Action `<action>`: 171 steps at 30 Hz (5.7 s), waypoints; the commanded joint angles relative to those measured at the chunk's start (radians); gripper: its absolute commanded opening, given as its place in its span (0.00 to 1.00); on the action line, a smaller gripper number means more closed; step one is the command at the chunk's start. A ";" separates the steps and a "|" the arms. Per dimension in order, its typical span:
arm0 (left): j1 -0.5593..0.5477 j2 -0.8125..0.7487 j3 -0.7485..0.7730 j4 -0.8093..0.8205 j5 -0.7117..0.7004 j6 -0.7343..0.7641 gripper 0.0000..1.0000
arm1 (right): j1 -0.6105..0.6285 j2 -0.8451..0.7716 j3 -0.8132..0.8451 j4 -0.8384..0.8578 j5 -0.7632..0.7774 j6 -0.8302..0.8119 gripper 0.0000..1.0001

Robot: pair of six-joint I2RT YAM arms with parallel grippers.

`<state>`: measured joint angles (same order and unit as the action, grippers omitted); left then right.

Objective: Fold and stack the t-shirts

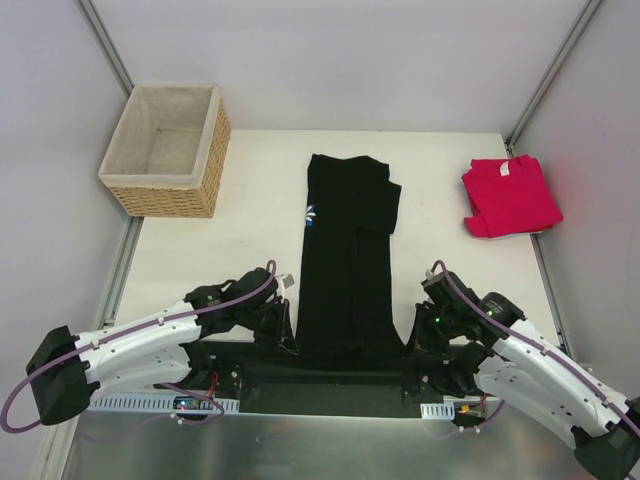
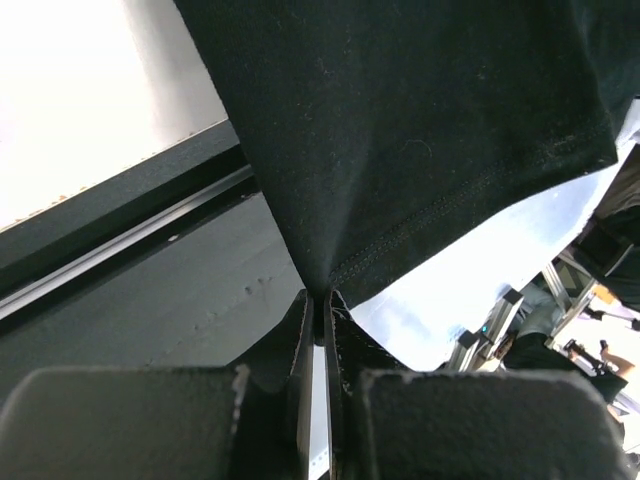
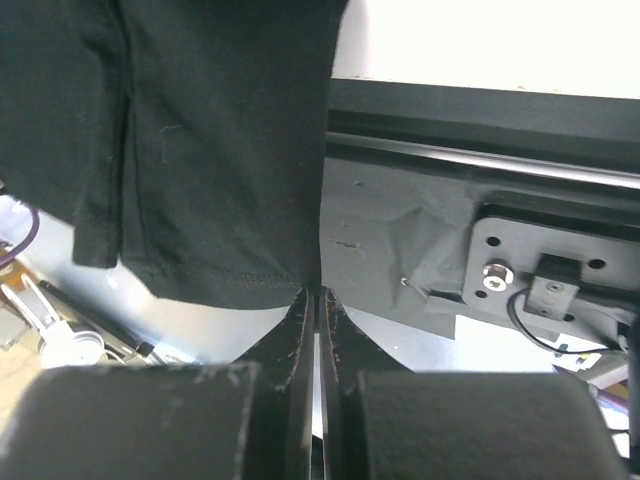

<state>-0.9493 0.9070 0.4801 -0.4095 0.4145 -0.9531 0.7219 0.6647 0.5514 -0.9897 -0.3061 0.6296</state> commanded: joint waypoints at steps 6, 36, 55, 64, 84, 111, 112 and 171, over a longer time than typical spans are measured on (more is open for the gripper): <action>-0.006 0.018 0.081 -0.126 -0.048 -0.015 0.00 | 0.005 0.073 0.159 -0.167 0.111 -0.030 0.01; 0.254 0.251 0.462 -0.213 -0.089 0.289 0.00 | -0.332 0.343 0.455 -0.136 0.070 -0.398 0.01; 0.349 0.431 0.626 -0.219 -0.042 0.413 0.00 | -0.452 0.607 0.657 -0.066 -0.007 -0.556 0.01; 0.391 0.552 0.727 -0.218 -0.005 0.448 0.00 | -0.481 0.745 0.748 -0.033 -0.036 -0.588 0.01; 0.466 0.816 0.899 -0.210 0.064 0.507 0.00 | -0.507 1.053 0.909 0.023 -0.097 -0.623 0.01; 0.531 1.012 1.049 -0.176 0.112 0.511 0.00 | -0.570 1.320 1.081 0.112 -0.209 -0.697 0.02; 0.531 1.014 1.048 -0.176 0.112 0.510 0.00 | -0.570 1.323 1.079 0.118 -0.214 -0.694 0.02; 0.270 1.161 1.103 0.078 0.129 0.510 0.26 | -0.556 0.374 0.263 0.396 0.021 -0.594 0.43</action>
<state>-0.6735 2.0277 1.4899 -0.3492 0.5175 -0.4561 0.1596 1.0569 0.8307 -0.5716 -0.2710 0.0502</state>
